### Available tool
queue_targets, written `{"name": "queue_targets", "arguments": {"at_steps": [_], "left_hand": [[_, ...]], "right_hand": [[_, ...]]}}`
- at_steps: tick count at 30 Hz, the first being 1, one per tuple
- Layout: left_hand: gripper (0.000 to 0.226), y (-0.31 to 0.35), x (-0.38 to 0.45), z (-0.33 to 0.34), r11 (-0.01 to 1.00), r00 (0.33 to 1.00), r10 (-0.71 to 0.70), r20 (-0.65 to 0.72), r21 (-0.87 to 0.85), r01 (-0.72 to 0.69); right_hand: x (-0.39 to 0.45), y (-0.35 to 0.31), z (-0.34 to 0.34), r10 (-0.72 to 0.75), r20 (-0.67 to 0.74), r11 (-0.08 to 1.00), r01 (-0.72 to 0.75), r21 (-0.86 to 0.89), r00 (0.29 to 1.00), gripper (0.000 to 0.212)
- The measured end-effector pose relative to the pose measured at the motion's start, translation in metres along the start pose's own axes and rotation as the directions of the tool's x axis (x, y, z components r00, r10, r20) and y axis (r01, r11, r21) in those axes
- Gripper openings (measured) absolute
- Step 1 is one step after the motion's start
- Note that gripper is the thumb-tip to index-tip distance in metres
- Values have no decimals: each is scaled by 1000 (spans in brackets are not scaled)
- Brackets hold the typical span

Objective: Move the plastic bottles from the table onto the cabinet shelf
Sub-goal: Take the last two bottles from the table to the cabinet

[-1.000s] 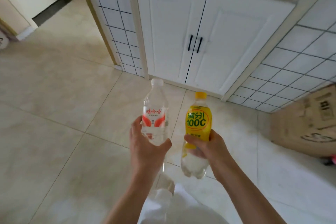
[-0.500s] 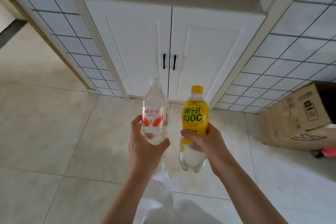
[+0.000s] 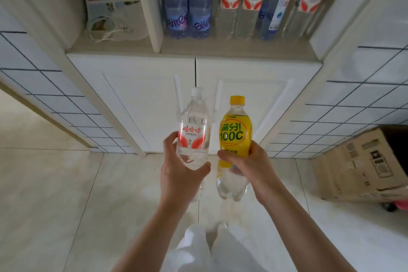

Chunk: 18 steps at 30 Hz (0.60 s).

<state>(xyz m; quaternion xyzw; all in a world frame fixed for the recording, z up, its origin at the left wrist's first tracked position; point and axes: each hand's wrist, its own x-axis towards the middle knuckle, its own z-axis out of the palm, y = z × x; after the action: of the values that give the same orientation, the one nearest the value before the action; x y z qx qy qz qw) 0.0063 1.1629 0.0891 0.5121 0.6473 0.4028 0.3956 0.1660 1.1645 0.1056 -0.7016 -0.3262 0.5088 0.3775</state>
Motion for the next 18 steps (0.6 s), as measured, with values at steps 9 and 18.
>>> {"name": "queue_targets", "arguments": {"at_steps": [9,18], "left_hand": [[86,36,114,47,1000,994,9,-106,-3,-9],[88,78,219,76,999,970,45,-239,8,-44]], "right_hand": [[117,-67,-6,-106,45,991,109,-78,993,52],[219,-154,-5,-309,108,940,321,-114,945,39]]}}
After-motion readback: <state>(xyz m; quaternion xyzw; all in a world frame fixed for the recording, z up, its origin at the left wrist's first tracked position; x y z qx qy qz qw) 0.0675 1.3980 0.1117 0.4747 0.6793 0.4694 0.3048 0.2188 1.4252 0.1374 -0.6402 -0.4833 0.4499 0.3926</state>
